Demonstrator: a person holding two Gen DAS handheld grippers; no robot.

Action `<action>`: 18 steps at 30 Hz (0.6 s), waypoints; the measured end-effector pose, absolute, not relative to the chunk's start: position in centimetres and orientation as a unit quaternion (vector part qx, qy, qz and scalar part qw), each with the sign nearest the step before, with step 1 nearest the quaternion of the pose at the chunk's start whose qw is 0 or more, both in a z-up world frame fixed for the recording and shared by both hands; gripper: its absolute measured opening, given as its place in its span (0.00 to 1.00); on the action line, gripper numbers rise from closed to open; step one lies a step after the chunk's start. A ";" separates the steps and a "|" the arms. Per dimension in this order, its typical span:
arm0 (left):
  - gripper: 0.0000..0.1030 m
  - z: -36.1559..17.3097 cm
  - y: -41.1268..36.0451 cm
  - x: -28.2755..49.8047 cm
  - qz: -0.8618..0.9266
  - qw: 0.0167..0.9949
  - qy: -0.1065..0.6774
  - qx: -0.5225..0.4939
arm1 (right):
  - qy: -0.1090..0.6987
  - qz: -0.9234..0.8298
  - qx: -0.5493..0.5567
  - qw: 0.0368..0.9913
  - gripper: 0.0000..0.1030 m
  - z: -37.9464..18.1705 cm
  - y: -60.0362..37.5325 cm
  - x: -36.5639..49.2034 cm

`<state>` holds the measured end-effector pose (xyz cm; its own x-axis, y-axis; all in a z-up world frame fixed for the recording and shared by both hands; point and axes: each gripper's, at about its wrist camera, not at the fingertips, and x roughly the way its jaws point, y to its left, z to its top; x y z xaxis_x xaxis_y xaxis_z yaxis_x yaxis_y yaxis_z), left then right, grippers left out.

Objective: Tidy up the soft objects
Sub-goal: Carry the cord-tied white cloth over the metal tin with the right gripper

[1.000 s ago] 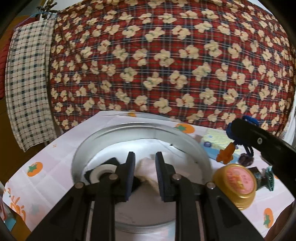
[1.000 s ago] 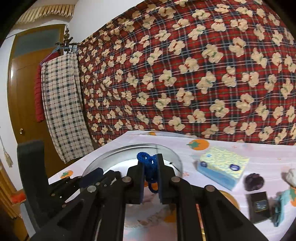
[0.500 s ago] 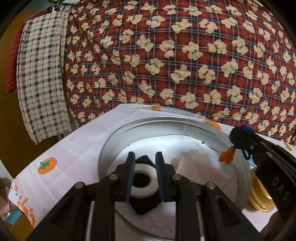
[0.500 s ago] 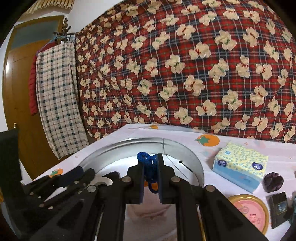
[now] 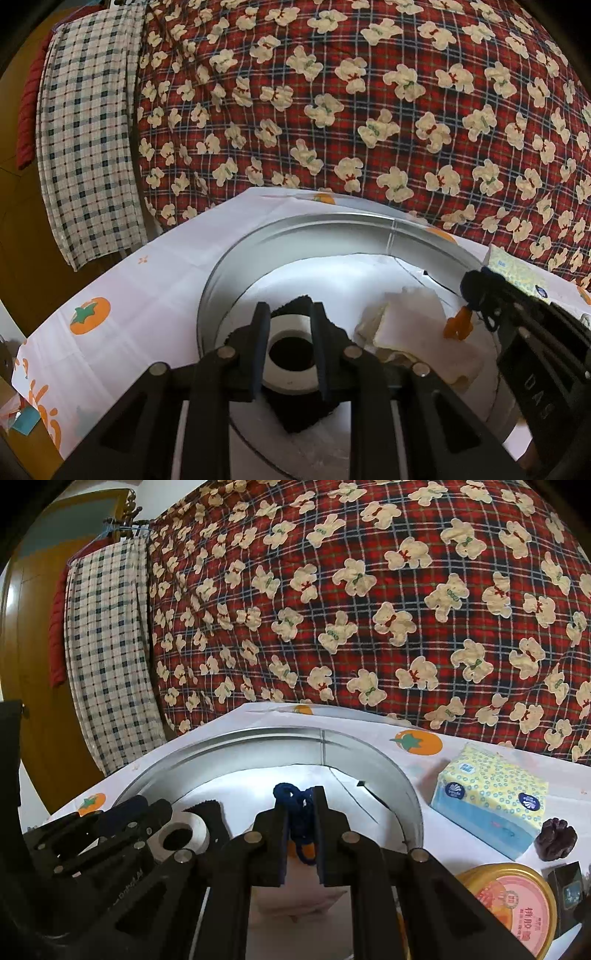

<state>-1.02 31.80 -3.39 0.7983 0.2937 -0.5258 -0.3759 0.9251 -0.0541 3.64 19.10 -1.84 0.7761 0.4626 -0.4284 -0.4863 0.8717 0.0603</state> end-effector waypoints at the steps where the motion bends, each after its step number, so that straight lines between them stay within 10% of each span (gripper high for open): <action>1: 0.21 -3.4 31.8 -1.0 0.177 0.945 0.265 -0.079 | 0.221 0.252 -0.028 0.942 0.13 -1.9 19.2 3.6; 6: 0.22 -3.6 32.0 -0.6 0.182 0.941 0.275 -0.083 | 0.219 0.258 -0.031 0.940 0.20 -2.1 19.2 3.5; 11: 0.56 -3.7 31.9 -0.3 0.190 0.939 0.279 -0.069 | 0.194 0.234 -0.021 0.952 0.74 -1.6 17.9 2.8; 12: 0.72 -3.7 31.7 -0.3 0.195 0.938 0.279 -0.065 | 0.181 0.228 -0.015 0.957 0.76 -1.3 17.4 2.5; 18: 0.76 -3.4 30.7 -0.5 0.224 0.936 0.269 -0.035 | 0.170 0.199 0.024 0.965 0.78 -0.7 15.4 2.4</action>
<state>-0.54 30.74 -3.41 0.7544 0.4008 -0.5199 -0.4383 0.8971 0.0555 2.43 15.40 -0.73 0.8626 0.3929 -0.3186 -0.3765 0.9193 0.1144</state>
